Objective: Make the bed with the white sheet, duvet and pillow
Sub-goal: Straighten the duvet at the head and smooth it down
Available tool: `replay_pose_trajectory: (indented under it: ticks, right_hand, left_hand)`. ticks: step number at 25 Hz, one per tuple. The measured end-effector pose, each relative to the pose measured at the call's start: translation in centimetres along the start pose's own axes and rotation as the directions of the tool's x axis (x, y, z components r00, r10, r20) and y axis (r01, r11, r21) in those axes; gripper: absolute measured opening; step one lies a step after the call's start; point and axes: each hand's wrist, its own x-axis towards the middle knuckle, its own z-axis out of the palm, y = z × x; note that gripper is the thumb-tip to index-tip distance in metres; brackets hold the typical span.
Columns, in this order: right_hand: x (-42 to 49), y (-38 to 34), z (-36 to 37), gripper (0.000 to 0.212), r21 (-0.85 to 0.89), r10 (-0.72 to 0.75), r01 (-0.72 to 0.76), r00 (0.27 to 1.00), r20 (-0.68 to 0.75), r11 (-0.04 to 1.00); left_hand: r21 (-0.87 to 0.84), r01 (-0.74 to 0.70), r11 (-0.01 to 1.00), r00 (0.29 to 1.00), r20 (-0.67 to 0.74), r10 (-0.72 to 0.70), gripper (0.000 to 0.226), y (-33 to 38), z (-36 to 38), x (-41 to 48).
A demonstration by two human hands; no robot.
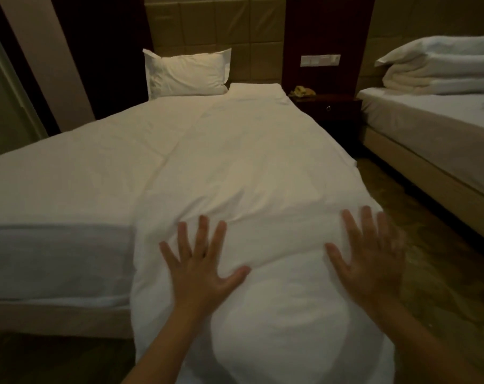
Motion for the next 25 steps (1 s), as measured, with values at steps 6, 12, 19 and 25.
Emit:
replay_pose_trajectory:
  ticks: [6, 12, 19, 25]
  right_hand:
    - [3.1, -6.4, -1.0, 0.059, 0.105, -0.119, 0.132, 0.985, -0.123, 0.986]
    - [6.4, -4.2, 1.0, 0.068, 0.015, -0.142, 0.142, 0.989, 0.034, 0.99]
    - [6.6, -4.2, 1.0, 0.069, -0.016, -0.126, 0.128, 0.99, 0.068, 0.992]
    - [6.7, -4.4, 0.4, 0.068, 0.003, -0.119, 0.119, 0.989, 0.09, 0.993]
  left_hand:
    - [-0.056, -0.042, 0.998, 0.988, -0.154, 0.033, 0.077, 0.8, -2.6, 5.1]
    - [0.026, -0.001, 1.0, 0.997, -0.082, 0.003, 0.075, -3.5, -1.3, 8.6]
    - [-0.01, 0.022, 1.0, 0.999, -0.028, -0.022, 0.071, -4.1, -1.1, 8.6]
    - [-0.026, -0.012, 1.0, 0.996, -0.093, 0.01, 0.07, -4.3, -0.6, 8.6]
